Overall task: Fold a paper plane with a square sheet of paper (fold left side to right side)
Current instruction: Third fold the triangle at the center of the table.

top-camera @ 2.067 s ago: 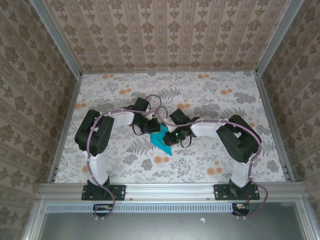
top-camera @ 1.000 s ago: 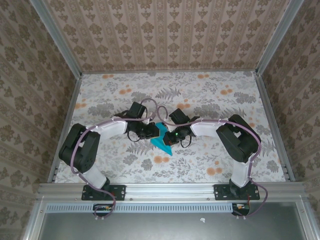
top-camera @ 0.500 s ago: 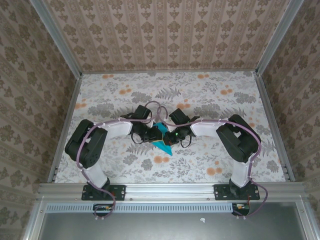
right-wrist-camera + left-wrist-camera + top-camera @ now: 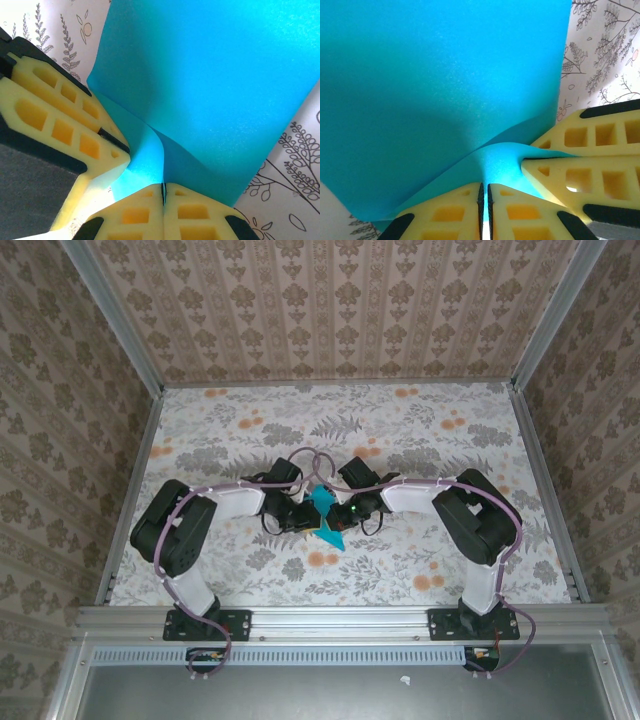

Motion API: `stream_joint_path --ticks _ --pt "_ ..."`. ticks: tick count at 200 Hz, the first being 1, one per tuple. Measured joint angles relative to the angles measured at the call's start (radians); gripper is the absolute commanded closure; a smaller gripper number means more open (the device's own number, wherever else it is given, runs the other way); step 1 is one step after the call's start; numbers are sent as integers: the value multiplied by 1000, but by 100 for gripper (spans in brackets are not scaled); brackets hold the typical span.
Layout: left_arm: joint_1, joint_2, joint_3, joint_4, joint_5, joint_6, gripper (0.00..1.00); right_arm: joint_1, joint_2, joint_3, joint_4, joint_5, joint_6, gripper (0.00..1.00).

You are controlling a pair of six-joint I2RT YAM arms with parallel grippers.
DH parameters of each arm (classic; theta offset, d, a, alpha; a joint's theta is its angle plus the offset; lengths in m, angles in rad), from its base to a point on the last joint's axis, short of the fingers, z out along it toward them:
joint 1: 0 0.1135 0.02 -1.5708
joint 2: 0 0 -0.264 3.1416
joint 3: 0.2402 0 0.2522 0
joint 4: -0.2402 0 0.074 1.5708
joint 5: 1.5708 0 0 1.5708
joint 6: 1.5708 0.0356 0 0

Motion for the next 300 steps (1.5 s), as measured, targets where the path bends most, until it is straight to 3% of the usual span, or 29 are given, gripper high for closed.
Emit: stream_joint_path --ticks 76,115,123,142,171,228,300 --pt "-5 -5 -16 18 -16 0 88 -5 -14 1 -15 -10 14 65" --pt "-5 -5 -16 19 -18 -3 88 -59 -101 -5 -95 32 18 53" --pt "-5 -5 -17 20 -18 -4 88 -69 -132 -6 -111 40 15 54" --pt "-5 -5 -17 21 -18 -8 89 -84 -212 -14 -146 47 14 64" --pt "-5 -5 -17 21 -18 -8 88 -67 -280 -44 -153 -39 38 79" --pt "-5 -6 -17 21 -18 -16 88 -18 -175 -89 -124 -166 96 82" --pt "-6 -6 -16 20 -19 -16 88 -13 -79 -76 -125 -206 113 83"
